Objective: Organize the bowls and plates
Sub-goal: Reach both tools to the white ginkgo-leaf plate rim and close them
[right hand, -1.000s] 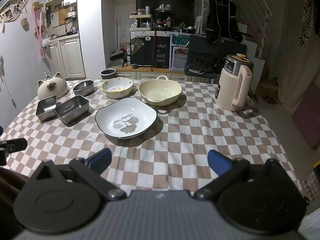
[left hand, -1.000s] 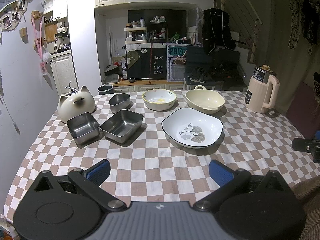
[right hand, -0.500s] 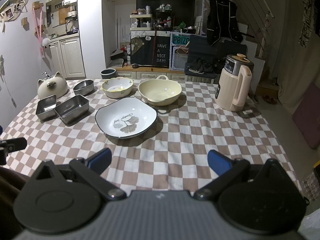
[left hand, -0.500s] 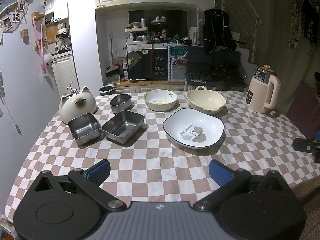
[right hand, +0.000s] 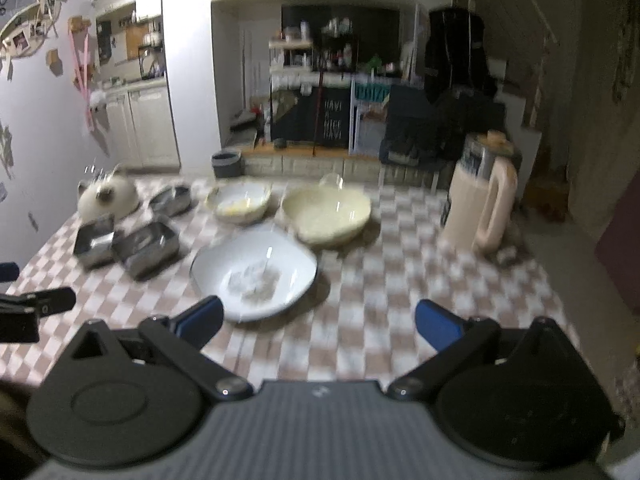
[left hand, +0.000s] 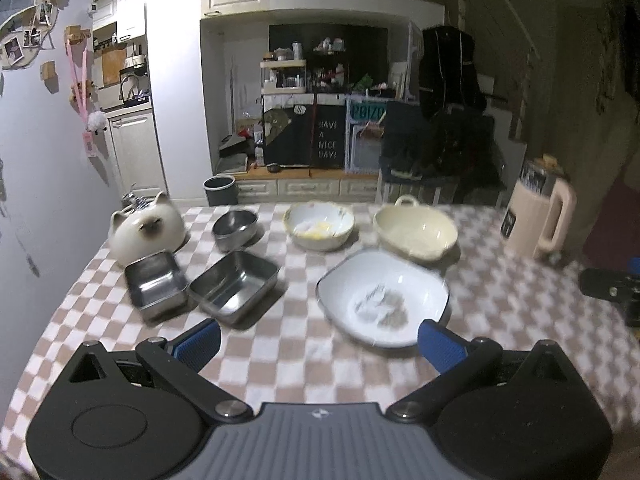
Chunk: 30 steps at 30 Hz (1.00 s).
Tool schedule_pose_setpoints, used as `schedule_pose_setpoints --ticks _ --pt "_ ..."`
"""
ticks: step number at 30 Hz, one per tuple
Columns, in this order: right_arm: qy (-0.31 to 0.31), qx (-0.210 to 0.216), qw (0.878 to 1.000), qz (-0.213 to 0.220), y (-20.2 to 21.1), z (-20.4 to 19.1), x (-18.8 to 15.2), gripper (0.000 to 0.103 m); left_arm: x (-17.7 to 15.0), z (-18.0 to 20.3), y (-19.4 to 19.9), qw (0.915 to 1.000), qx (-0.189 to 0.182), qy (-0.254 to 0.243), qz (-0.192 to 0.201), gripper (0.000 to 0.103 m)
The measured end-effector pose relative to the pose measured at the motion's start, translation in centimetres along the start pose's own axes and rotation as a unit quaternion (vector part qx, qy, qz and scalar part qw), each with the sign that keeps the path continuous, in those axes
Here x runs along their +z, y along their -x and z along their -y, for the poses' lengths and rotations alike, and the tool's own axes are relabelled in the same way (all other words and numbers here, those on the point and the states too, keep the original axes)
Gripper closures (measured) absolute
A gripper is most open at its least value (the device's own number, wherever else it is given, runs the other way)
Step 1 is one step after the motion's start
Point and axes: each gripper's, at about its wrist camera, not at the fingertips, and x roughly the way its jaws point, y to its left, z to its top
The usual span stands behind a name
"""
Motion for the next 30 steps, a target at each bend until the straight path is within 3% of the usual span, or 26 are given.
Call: schedule_pose_setpoints --ticks 5,8,12,16,22,30 --pt "0.018 0.024 0.999 0.045 -3.4 1.2 2.4 0.000 2.7 0.7 -3.3 0.9990 -0.016 0.040 -0.006 0.000" --pt "0.025 0.037 0.998 0.052 -6.2 1.6 3.7 0.000 3.8 0.7 -6.5 0.9965 -0.024 0.074 -0.031 0.000" --pt "0.034 0.072 0.996 0.049 -11.1 2.2 5.0 0.000 4.3 0.1 -10.9 0.9906 -0.025 0.119 -0.062 0.000" --pt "0.032 0.100 0.994 0.005 -16.9 2.9 5.6 0.000 3.8 -1.1 -15.0 0.9813 -0.011 0.171 -0.087 0.000" --pt "0.034 0.096 0.993 -0.062 -24.9 3.1 4.6 0.000 2.6 -2.5 -20.0 0.9608 -0.011 0.235 -0.147 0.000" --pt "-0.013 0.116 0.981 -0.152 -31.9 3.6 2.7 0.000 -0.1 -3.8 -25.3 0.9182 -0.039 0.324 -0.224 0.004"
